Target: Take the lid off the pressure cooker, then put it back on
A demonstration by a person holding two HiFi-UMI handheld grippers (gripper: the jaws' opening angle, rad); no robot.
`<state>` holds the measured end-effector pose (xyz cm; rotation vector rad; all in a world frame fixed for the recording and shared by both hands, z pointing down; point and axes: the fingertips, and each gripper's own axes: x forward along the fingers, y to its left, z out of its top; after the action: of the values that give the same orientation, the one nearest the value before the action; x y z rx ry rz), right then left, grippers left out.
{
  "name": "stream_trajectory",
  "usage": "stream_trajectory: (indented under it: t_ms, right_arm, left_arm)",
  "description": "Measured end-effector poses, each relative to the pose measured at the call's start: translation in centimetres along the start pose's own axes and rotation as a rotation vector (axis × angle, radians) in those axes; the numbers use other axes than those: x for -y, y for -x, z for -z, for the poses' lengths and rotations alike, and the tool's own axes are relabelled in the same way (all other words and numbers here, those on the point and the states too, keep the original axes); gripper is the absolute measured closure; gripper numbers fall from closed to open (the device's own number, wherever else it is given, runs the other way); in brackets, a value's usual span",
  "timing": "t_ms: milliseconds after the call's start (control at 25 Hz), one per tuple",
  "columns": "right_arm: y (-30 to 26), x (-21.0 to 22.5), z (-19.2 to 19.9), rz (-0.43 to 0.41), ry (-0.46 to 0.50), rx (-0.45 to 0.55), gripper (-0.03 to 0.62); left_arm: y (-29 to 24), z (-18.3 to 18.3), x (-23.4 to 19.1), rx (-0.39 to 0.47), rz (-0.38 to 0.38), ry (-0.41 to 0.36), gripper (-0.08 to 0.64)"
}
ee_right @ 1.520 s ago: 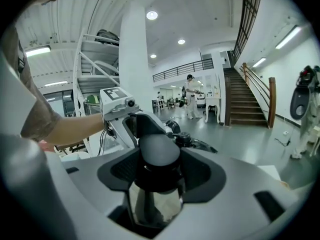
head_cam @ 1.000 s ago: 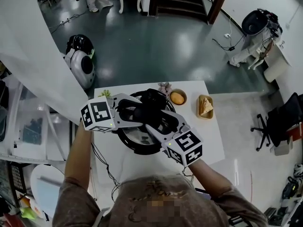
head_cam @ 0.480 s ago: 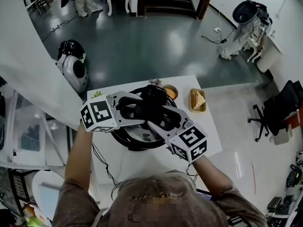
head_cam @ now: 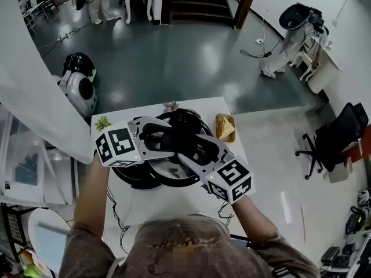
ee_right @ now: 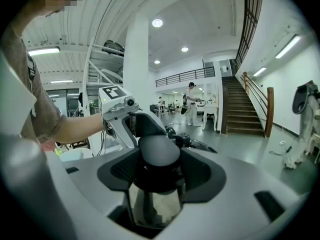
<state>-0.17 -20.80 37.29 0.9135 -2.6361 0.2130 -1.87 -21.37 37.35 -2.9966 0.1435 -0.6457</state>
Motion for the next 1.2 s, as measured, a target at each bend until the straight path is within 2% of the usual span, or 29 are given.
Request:
stream_trajectory:
  t_ms: [280,520,720,880,1200]
  right_arm:
    - [4.8,3.9,1.1,0.01,0.003,0.004,0.333]
    - [8.5,6.8,2.8,0.014,0.009,-0.002,0.333]
    - [11.5,9.0,4.9,0.001,0.019,-0.015,0.334]
    - [13.1,10.3,7.1,-0.025,0.037,-0.037,0.333]
    - [13.6,11.7,12.2,-0.123,0.04,-0.055,0.334]
  left_arm:
    - [-5.4,-3.1,0.3,0.002,0.002,-0.006,0.295]
    - [-10.0,-4.9,1.0,0.014,0.012,-0.004,0.295]
    - [-14.1,-5.8,1.9,0.013,-0.008,0.007,0.295]
    - [-17.1,-5.4,2.8,-0.004,-0.032,0.036,0.295]
    - [-21.2,-2.4,4.1,-0.054,-0.094,0.111,0.295]
